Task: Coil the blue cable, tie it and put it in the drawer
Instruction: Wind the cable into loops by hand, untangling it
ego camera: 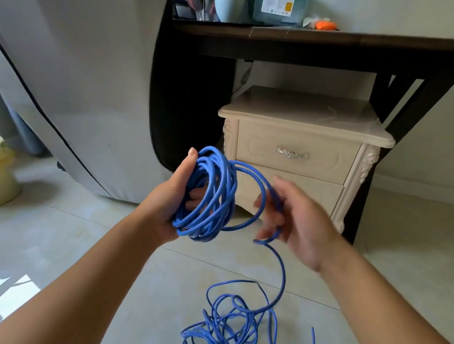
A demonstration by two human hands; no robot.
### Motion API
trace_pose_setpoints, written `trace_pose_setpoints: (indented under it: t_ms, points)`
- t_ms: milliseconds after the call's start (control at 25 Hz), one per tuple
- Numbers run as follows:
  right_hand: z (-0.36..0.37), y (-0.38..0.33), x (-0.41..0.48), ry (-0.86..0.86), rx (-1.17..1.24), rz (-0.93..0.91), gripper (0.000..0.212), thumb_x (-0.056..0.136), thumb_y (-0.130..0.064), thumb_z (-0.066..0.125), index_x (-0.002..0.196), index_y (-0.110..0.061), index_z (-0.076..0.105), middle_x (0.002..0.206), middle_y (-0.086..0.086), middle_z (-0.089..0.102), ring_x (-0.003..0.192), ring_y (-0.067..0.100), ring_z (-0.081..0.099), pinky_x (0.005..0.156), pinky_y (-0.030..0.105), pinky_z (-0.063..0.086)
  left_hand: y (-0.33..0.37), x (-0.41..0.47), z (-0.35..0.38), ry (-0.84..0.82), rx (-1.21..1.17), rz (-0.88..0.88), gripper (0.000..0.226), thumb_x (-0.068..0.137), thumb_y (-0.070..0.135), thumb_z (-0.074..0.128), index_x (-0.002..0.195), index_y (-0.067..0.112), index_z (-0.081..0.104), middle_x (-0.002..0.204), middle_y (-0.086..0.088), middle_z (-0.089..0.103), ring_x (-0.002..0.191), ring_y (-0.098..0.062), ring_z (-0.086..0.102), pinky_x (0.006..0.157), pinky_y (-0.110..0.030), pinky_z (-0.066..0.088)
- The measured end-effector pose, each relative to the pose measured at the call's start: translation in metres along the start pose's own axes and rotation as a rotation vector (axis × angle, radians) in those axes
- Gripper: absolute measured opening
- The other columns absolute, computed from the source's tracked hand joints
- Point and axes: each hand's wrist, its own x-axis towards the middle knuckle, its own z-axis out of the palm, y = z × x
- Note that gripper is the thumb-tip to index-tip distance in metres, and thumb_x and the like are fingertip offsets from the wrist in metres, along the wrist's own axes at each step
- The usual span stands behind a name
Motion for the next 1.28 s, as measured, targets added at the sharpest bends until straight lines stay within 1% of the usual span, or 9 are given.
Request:
trace_pose_setpoints:
  t_ms: [80, 160, 320, 520, 600, 760, 960, 1120, 1280]
  points:
    - [-0.008, -0.013, -0.002, 0.083, 0.033, -0.060, 0.039, 0.102, -0.026, 0.042, 0.086, -0.009, 0.074, 0.057, 0.000, 0.032, 0.052, 0.013, 0.032, 0.044, 0.023, 0.036, 0.004, -0.002, 0.001, 0.031, 0.150, 0.053, 0.046, 0.085, 0.061, 0.059, 0.062, 0.021, 0.053, 0.066, 0.000, 0.024, 0.057, -0.014, 0.020, 0.051, -0.023, 0.028]
    - [-0.008, -0.013, -0.007, 0.111, -0.010, -0.098, 0.029, 0.101, -0.018, 0.047, 0.097, -0.007, 0.073, 0.061, -0.001, 0.037, 0.052, 0.011, 0.034, 0.042, 0.021, 0.030, 0.004, -0.001, 0.004, 0.100, 0.346, 0.181, 0.041, 0.095, 0.050, 0.054, 0.067, 0.019, 0.056, 0.062, 0.000, 0.028, 0.054, -0.014, 0.023, 0.051, -0.027, 0.032]
    - [0.011, 0.006, -0.012, 0.181, -0.068, -0.078, 0.014, 0.096, -0.019, 0.058, 0.103, -0.007, 0.061, 0.068, 0.003, 0.054, 0.054, 0.013, 0.052, 0.052, 0.030, 0.052, 0.003, -0.001, 0.011, 0.232, 0.292, 0.270, 0.038, 0.097, 0.047, 0.051, 0.076, 0.015, 0.052, 0.061, 0.000, 0.029, 0.052, -0.013, 0.026, 0.052, -0.027, 0.036]
    - [0.024, 0.020, -0.011, 0.089, 0.089, 0.026, 0.104, 0.056, -0.051, 0.080, 0.144, -0.029, 0.030, 0.123, 0.016, 0.059, 0.102, 0.033, 0.064, 0.069, 0.040, 0.059, -0.004, -0.002, 0.025, 0.296, 0.203, 0.354, 0.037, 0.097, 0.047, 0.052, 0.080, 0.015, 0.054, 0.056, 0.004, 0.036, 0.049, -0.010, 0.032, 0.051, -0.026, 0.039]
    - [0.026, 0.019, -0.011, 0.083, 0.084, 0.055, 0.112, 0.054, -0.053, 0.088, 0.146, -0.031, 0.028, 0.125, 0.013, 0.059, 0.108, 0.031, 0.066, 0.071, 0.039, 0.059, -0.007, -0.004, 0.034, 0.315, 0.193, 0.364, 0.038, 0.097, 0.049, 0.052, 0.082, 0.014, 0.056, 0.055, 0.005, 0.038, 0.048, -0.011, 0.035, 0.053, -0.029, 0.040]
    - [0.028, 0.020, -0.010, 0.024, 0.249, 0.033, 0.060, 0.062, -0.035, 0.085, 0.114, -0.021, 0.057, 0.101, 0.008, 0.066, 0.102, 0.031, 0.068, 0.078, 0.047, 0.058, -0.015, -0.008, 0.047, 0.445, 0.178, 0.393, 0.041, 0.094, 0.053, 0.054, 0.083, 0.015, 0.060, 0.054, 0.006, 0.042, 0.047, -0.010, 0.040, 0.054, -0.030, 0.039]
    - [0.030, 0.028, -0.004, 0.421, -0.092, -0.148, 0.018, 0.082, -0.020, 0.067, 0.095, -0.022, 0.054, 0.082, 0.008, 0.073, 0.089, 0.037, 0.069, 0.073, 0.052, 0.056, -0.038, -0.003, 0.052, 0.379, 0.073, 0.189, 0.055, 0.093, 0.062, 0.050, 0.100, 0.011, 0.067, 0.074, -0.001, 0.059, 0.068, -0.015, 0.057, 0.073, -0.036, 0.049]
    - [0.015, 0.014, -0.002, 0.450, -0.287, -0.279, 0.016, 0.088, -0.010, 0.057, 0.094, -0.025, 0.057, 0.058, 0.003, 0.061, 0.060, 0.025, 0.062, 0.060, 0.041, 0.053, -0.032, 0.001, 0.032, 0.114, 0.077, -0.017, 0.041, 0.097, 0.048, 0.051, 0.123, 0.020, 0.067, 0.109, -0.001, 0.074, 0.107, -0.017, 0.067, 0.101, -0.042, 0.051]
    - [0.002, 0.002, -0.002, 0.196, -0.548, -0.214, 0.023, 0.090, -0.008, 0.057, 0.097, -0.030, 0.059, 0.062, 0.003, 0.058, 0.056, 0.016, 0.059, 0.060, 0.036, 0.051, -0.010, 0.001, 0.013, -0.080, 0.472, 0.217, 0.056, 0.089, 0.043, 0.065, 0.142, 0.038, 0.048, 0.134, 0.011, 0.060, 0.122, -0.007, 0.056, 0.105, -0.036, 0.045]
